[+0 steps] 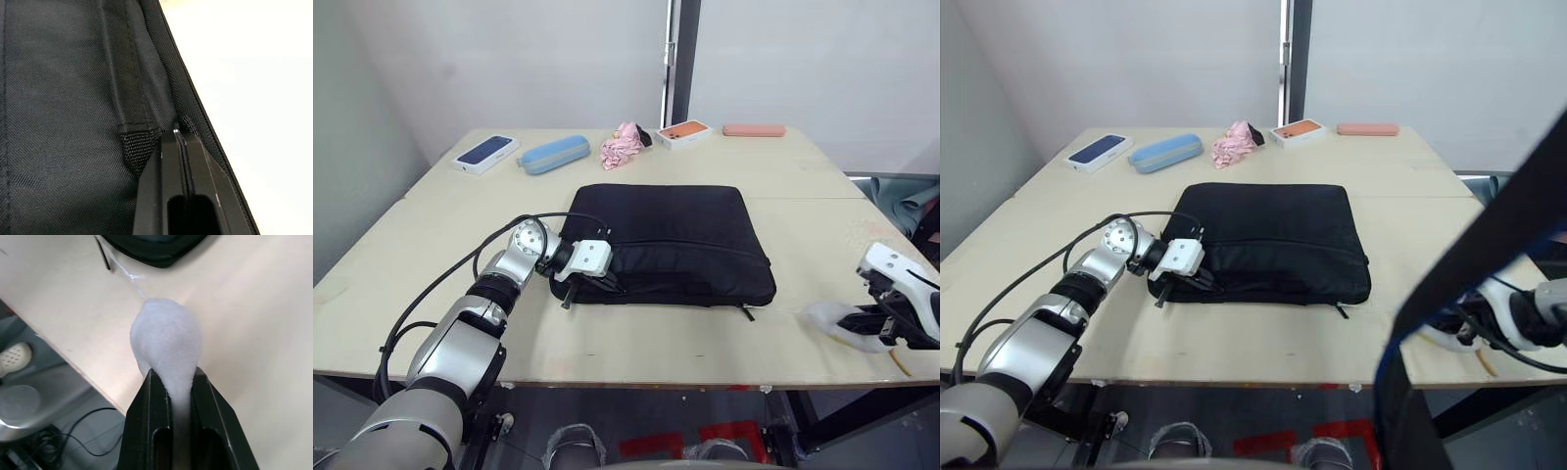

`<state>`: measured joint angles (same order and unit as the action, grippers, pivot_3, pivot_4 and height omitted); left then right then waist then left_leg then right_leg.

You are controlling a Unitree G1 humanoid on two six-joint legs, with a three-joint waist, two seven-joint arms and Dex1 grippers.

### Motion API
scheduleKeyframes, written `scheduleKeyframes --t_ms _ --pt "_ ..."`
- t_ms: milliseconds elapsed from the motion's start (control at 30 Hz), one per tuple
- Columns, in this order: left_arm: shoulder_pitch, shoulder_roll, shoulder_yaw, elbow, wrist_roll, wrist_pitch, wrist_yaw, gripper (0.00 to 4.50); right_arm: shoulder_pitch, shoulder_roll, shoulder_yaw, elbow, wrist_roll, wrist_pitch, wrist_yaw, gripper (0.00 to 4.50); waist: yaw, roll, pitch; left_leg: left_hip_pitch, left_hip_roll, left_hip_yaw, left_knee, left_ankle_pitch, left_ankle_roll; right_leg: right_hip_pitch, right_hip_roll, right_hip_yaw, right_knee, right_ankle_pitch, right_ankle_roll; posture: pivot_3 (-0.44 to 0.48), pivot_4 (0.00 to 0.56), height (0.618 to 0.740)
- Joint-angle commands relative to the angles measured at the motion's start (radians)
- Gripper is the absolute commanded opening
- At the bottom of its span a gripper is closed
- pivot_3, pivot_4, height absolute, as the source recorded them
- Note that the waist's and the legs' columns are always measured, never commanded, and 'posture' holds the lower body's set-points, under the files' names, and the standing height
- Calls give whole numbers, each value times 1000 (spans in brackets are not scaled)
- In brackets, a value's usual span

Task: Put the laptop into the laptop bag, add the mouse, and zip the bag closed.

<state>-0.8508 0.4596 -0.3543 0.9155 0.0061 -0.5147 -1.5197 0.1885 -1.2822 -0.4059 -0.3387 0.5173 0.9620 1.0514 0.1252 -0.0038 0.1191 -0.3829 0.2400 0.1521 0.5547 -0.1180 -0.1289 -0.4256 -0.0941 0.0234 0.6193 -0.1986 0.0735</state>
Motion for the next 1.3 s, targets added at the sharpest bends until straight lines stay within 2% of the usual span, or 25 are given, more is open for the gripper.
scheduleKeyframes --t_ms 33,267,400,567,600,733,1000,1200,1300 --pt "44 20 -38 54 75 23 -2 0 -32 -41 -3 112 -74 -89 15 16 -2 0 0 0 0 0 0 0 0 0 0 0 0 0 0 0 150 740" --pt "50 22 -30 35 65 37 -7 0 -238 -45 148 279 -166 -174 -28 16 -11 2 -1 0 -1 3 0 0 2 -1 1 1 0 0 0 0 150 740" --pt "57 15 -3 -8 19 84 -34 0 -291 -38 194 263 -154 -166 3 16 -12 2 -1 -1 -1 4 -1 0 2 -1 1 1 0 0 0 0 150 740" --pt "68 -16 68 -194 -161 328 -94 0 -275 -31 199 218 -142 -153 26 16 -10 6 0 -2 -1 5 -1 0 3 -2 1 1 0 2 -3 0 150 740" --pt "72 -16 73 -227 -181 367 -95 0 -276 -29 199 217 -144 -150 26 16 -8 5 1 -3 -1 5 -1 -1 4 -3 1 1 0 8 -12 0 150 740" --pt "49 -26 107 -323 -264 499 -93 0 -277 -16 203 203 -143 -141 23 16 -3 5 4 -20 -1 5 -1 -2 7 -17 1 -1 -4 11 -17 0 150 740" --pt "-25 -89 124 -243 -261 514 -58 0 -259 4 190 167 -140 -118 15 16 -2 5 8 -23 1 10 1 -5 21 -18 2 0 -10 8 -18 0 150 740" --pt "-95 -128 115 -29 -157 371 23 0 -241 4 163 147 -137 -101 13 16 -4 5 8 -21 1 11 4 -6 22 -17 2 2 -9 8 -17 0 150 740" --pt "-96 -132 94 39 -107 300 24 0 -230 3 152 139 -133 -98 9 16 -1 5 8 -21 1 11 6 -6 22 -15 2 2 -7 8 -17 0 150 740"
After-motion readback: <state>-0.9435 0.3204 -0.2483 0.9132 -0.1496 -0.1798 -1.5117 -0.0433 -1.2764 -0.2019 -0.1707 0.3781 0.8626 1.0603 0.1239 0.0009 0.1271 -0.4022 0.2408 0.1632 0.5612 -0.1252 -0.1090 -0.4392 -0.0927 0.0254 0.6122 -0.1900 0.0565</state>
